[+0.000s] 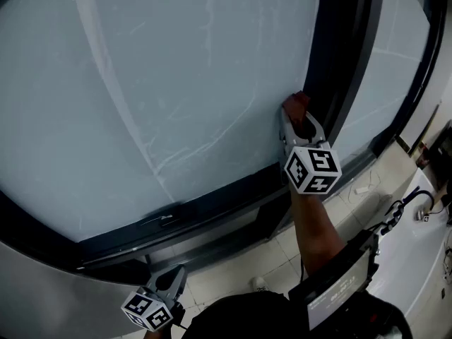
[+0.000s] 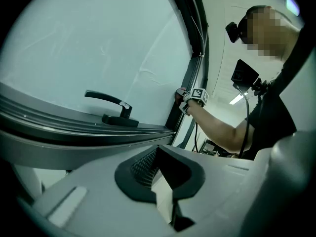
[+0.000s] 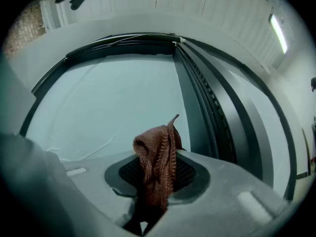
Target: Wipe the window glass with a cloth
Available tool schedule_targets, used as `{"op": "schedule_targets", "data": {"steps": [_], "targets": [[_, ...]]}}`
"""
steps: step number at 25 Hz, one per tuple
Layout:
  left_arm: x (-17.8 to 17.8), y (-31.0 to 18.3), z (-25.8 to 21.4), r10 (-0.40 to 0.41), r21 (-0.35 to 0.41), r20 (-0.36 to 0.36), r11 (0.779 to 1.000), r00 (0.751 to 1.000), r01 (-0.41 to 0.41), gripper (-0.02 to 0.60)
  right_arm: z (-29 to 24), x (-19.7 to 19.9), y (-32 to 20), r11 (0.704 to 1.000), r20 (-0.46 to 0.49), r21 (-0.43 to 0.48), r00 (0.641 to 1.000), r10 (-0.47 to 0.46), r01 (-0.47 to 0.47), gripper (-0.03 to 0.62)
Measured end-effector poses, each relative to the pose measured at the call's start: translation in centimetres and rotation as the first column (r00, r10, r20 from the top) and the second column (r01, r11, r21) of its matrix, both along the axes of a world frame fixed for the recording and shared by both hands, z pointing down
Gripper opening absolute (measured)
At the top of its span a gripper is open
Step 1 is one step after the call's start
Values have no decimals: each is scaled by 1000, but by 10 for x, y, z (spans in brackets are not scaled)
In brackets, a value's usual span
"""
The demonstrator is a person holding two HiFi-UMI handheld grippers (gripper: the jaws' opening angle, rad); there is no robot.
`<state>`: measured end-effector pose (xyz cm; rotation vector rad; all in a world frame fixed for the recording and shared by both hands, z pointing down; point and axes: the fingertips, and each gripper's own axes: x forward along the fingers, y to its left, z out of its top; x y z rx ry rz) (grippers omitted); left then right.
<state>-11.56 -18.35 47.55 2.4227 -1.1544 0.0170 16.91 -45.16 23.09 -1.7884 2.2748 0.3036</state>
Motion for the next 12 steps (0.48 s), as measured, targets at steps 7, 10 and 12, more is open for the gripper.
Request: {"op": "schedule_targets", "data": {"steps": [7,10,12], "targets": [[13,2,-1,3,-9,-4,1000,1000,-3,15,2,11,-12,999,40,-24,999,31,-30,86],[14,4,1,-3,-11,-6,1000,1000,3,15,0,6,-10,1000,74,-21,997,10,-8,86],[14,5,3,-7,-12,-11,1000,1000,6,15,-2,-5,-6,1000,74,-16,997,-12,13,86]]}}
